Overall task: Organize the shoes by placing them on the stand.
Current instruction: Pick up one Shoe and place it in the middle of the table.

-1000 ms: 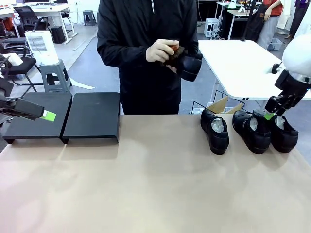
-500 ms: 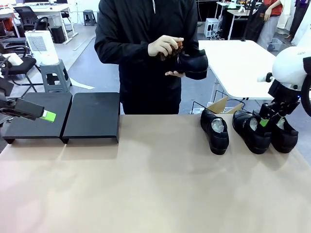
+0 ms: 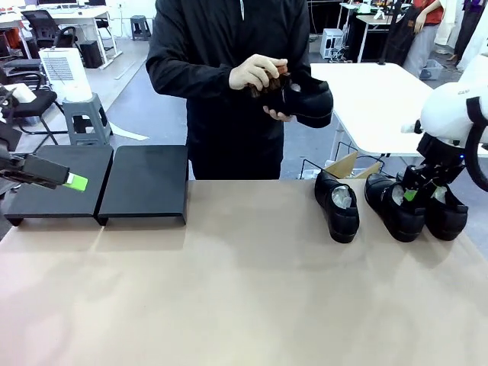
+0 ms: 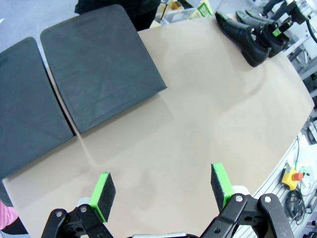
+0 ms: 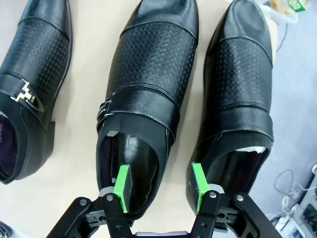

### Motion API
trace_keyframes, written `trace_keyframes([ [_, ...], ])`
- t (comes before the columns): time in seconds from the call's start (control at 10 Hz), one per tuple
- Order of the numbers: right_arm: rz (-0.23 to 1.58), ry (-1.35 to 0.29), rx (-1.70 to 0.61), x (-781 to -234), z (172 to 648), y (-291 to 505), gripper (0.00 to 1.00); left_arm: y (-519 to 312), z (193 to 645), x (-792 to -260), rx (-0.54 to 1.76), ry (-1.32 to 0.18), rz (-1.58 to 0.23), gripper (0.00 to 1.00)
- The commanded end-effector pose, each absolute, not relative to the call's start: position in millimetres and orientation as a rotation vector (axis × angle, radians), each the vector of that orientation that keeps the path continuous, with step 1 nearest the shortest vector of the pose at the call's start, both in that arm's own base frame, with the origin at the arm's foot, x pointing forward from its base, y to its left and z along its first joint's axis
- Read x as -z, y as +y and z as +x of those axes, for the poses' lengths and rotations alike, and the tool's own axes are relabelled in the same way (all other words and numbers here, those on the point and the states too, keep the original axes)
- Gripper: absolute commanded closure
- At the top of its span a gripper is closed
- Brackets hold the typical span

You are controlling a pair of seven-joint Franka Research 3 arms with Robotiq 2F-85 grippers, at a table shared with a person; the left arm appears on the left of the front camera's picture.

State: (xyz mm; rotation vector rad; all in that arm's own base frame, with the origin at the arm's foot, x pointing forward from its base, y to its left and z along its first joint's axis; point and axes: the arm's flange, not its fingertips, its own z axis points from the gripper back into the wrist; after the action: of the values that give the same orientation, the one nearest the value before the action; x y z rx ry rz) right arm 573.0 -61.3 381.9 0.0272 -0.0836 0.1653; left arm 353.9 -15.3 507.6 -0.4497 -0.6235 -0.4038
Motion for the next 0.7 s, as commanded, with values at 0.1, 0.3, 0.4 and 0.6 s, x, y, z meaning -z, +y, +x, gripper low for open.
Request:
trace_keyframes([
  [0.1, 0.039, -0.081, -0.122, -378.6, 584.5, -57.5, 0.37, -14.1, 354.2, -507.8, 0.418, -0.626, -0.459, 0.00],
  [0.3, 0.032, -0.052, -0.108, -372.7, 583.9, -56.1, 0.37, -14.1, 354.2, -507.8, 0.418, -0.626, -0.459, 0.00],
  [0.4, 0.032, -0.039, -0.097, -369.0, 583.1, -56.7, 0.37, -14.1, 354.2, -507.8, 0.418, -0.626, -0.459, 0.00],
  [0.6, 0.048, -0.032, -0.077, -362.9, 582.9, -57.4, 0.37, -14.1, 354.2, -507.8, 0.418, -0.626, -0.459, 0.00],
])
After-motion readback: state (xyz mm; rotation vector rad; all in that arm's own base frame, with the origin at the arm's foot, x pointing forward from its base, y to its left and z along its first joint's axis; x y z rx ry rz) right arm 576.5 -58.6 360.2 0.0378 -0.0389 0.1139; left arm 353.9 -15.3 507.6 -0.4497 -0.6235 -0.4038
